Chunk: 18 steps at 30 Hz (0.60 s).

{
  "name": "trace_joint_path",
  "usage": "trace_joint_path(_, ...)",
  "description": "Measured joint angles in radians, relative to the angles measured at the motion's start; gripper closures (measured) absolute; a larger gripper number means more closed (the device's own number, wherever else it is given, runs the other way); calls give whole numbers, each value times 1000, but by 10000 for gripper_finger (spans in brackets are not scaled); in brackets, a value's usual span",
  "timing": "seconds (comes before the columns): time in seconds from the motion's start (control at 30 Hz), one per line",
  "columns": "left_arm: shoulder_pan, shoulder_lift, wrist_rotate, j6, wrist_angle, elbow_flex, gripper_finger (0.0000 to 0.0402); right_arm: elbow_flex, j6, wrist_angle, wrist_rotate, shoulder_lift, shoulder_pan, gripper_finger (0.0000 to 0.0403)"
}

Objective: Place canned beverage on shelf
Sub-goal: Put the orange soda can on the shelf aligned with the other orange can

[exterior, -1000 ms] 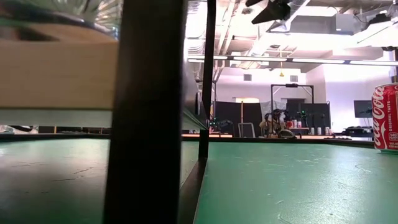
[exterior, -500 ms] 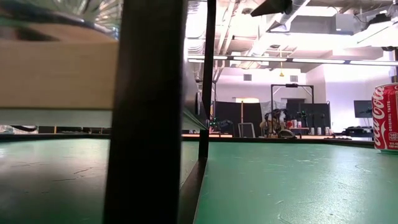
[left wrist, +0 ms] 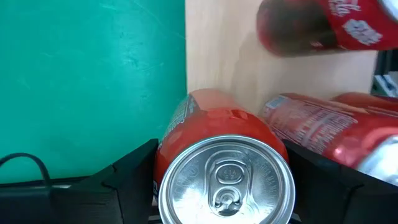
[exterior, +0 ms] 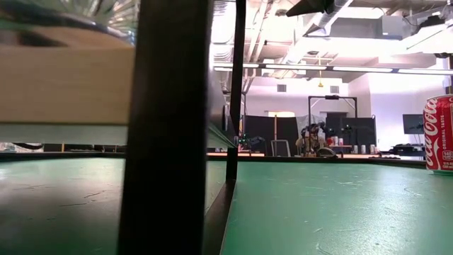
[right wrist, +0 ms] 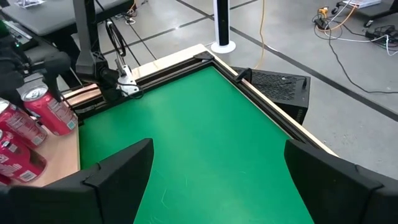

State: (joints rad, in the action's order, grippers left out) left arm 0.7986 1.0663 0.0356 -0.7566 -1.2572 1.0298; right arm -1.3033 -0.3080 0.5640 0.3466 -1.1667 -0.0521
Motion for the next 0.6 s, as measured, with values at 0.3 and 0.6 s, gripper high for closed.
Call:
trace_joint_path(0.3, 0, 46, -10, 29, 13, 0, 126, 0, 0, 0, 0, 0, 0, 18)
trace_joint_path(0.6, 0, 47, -22, 37, 44, 0, 83, 0, 1, 3, 0, 0, 0, 18)
